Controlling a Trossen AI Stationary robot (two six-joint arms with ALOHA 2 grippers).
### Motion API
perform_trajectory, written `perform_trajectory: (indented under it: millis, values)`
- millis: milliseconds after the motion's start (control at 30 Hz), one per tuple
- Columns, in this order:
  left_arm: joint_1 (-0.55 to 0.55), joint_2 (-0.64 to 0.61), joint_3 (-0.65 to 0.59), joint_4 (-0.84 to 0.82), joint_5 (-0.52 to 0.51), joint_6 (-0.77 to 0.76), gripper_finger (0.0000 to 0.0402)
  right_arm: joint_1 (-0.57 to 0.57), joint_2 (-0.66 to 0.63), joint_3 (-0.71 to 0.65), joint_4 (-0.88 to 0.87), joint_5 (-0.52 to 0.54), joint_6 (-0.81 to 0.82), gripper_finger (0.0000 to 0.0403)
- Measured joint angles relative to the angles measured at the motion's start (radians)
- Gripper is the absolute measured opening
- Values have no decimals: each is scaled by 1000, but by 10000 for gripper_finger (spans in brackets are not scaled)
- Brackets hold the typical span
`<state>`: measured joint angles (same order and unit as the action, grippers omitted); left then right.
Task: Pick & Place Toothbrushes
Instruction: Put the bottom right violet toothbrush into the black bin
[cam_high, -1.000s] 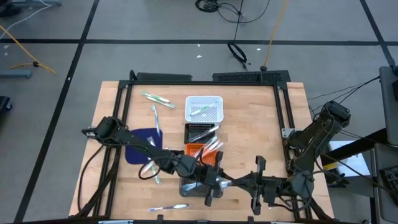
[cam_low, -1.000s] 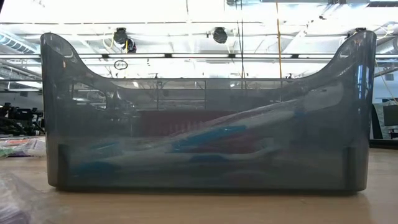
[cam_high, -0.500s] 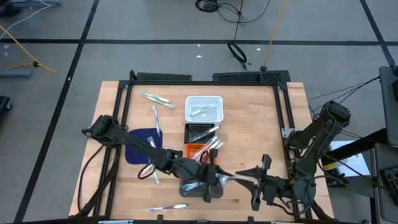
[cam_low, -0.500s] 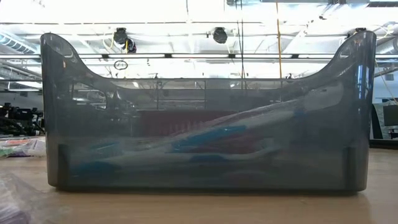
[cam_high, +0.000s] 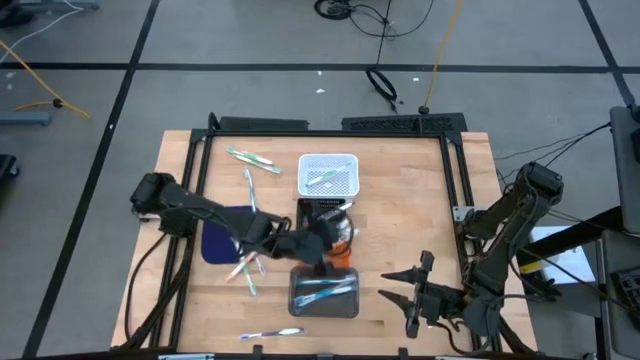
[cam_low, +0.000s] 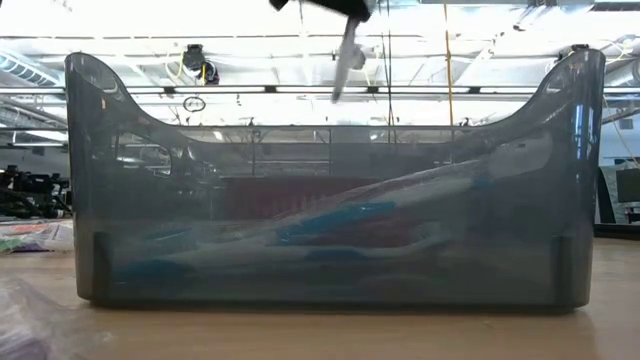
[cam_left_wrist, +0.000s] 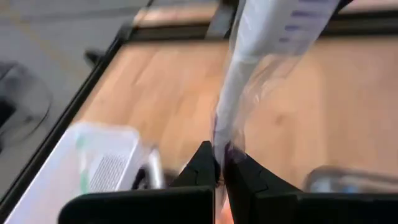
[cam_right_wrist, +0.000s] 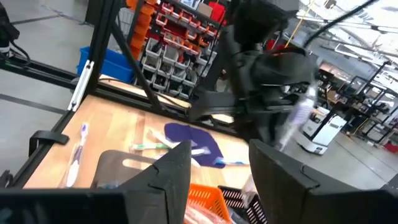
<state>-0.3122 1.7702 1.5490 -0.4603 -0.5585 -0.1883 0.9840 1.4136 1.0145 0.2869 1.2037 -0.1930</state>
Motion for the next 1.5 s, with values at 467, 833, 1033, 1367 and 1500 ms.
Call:
perform_trajectory:
  millis: [467, 833, 1033, 1367, 1500]
  values:
    - [218, -3, -25, -270, 76, -184, 4, -1, 1, -19, 30, 0, 17, 147]
    - [325, -3, -105, -258, 242, -309, 4, -1, 1, -19, 30, 0, 16, 142]
    - [350, -3, -177, -173, 341, -339, 4, -1, 1, -19, 29, 0, 16, 142]
    - [374, -3, -226, -166, 390, -370, 7, -1, 1, -19, 29, 0, 13, 141]
    - [374, -3, -226, -116, 375, -351, 11, -1, 1, -19, 29, 0, 13, 141]
